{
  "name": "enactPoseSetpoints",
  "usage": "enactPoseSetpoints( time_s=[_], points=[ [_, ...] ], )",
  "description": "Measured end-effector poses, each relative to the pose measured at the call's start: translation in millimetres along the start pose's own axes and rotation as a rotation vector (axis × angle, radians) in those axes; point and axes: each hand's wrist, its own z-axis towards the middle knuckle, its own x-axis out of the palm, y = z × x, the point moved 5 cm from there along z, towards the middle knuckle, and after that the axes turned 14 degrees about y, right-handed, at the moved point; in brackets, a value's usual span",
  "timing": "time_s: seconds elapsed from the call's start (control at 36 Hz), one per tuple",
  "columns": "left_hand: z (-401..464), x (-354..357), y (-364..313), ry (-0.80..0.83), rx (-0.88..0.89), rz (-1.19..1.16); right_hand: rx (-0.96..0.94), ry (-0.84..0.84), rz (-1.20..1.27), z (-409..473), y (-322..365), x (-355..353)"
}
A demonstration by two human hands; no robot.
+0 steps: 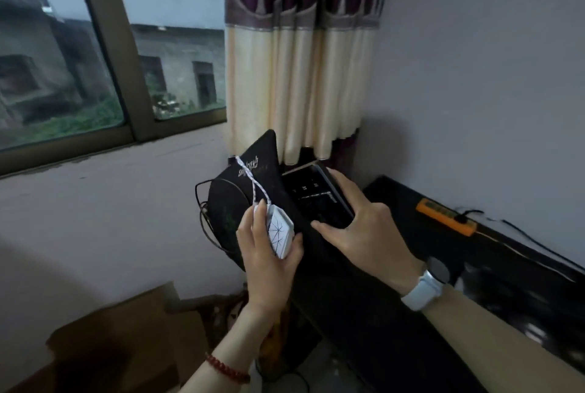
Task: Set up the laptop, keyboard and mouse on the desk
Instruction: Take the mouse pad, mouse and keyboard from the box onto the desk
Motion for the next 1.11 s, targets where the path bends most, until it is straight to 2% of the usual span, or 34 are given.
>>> enactPoseSetpoints(
  time_s=[0.17,0.47,0.56,0.83,1.11],
  points=[
    [-34,69,-71,0.053,0.083,-0.068,0.126,-0.039,-0.058,-87,-34,-62],
    [-109,172,-151,0.361,0.225,-0.072,0.383,-0.182,-0.017,-235,-93,-117],
    [-129,195,-164,0.454,0.245,-0.108,0.504,-0.227,0.018,-271,-108,-125],
    [-165,253,-198,0.72,0.358,-0.161,0.725,-0.417,0.184,-357,-138,-137],
    [-207,292,-220,0.969,0.513,-0.112,0.99,-0.495,0.368,-444,-169,-120]
  ],
)
